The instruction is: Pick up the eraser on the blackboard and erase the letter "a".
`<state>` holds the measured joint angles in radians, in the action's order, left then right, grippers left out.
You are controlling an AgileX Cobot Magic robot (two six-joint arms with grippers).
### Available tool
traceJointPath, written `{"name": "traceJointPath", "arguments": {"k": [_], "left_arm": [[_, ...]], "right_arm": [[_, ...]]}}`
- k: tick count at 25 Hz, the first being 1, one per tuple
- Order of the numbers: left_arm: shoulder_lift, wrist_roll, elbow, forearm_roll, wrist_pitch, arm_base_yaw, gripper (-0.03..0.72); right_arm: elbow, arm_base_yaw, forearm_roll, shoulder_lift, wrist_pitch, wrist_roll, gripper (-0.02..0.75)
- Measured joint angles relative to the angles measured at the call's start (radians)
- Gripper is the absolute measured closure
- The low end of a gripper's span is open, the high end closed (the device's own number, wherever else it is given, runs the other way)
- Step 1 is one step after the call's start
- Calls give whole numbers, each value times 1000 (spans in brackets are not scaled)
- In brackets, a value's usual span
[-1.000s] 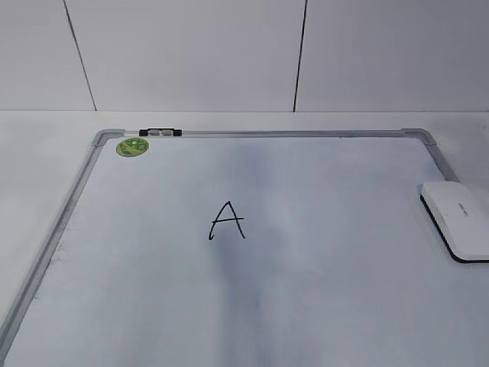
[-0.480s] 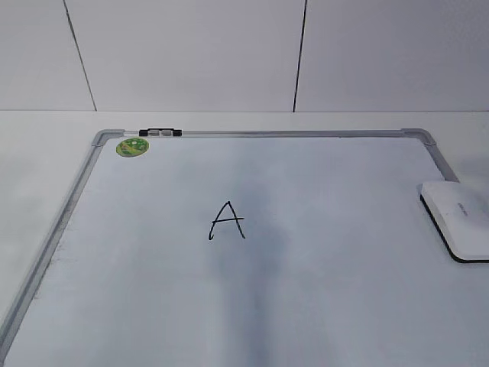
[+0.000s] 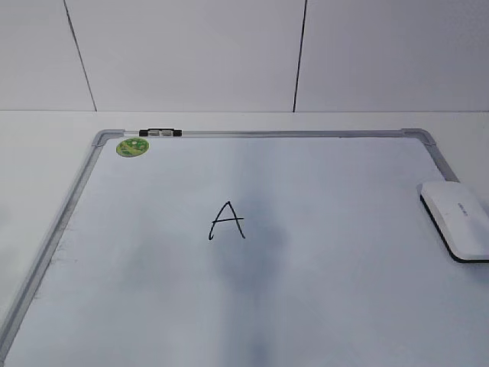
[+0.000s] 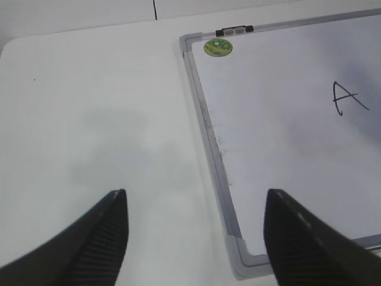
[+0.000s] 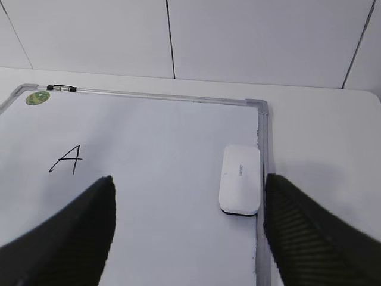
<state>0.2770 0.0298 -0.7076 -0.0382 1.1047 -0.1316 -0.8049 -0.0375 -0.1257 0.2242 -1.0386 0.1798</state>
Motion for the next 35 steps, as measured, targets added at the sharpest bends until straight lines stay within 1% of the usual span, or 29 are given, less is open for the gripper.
{"name": "traceJointPath", "arguments": {"k": [4,9,12,18,20,27,35], "left_arm": [[-62,-2,69,-8,0,0,151],[-116,-15,147,-12,18,0,151],[-140,-17,184,-16,22,0,151],[-229,-17,192,-20,20,0,163],[-266,-17,196,-20,20,0,174],[-266,-17,200,-23,6,0,223],[-266,-19,200,-23,4,0,247]], "right_arm": [[69,0,-21,-92,-9,0,145],[141,0,-23,-171,-71,0,145],[184,0,6,-215,-90,0,145],[279,0,52,-243,-96,-12,146],[284,0,57,-243,-97,-13,146],[301,0,63,-243,-106,-14,146],[301,0,68,-243,-107,-16,146]]}}
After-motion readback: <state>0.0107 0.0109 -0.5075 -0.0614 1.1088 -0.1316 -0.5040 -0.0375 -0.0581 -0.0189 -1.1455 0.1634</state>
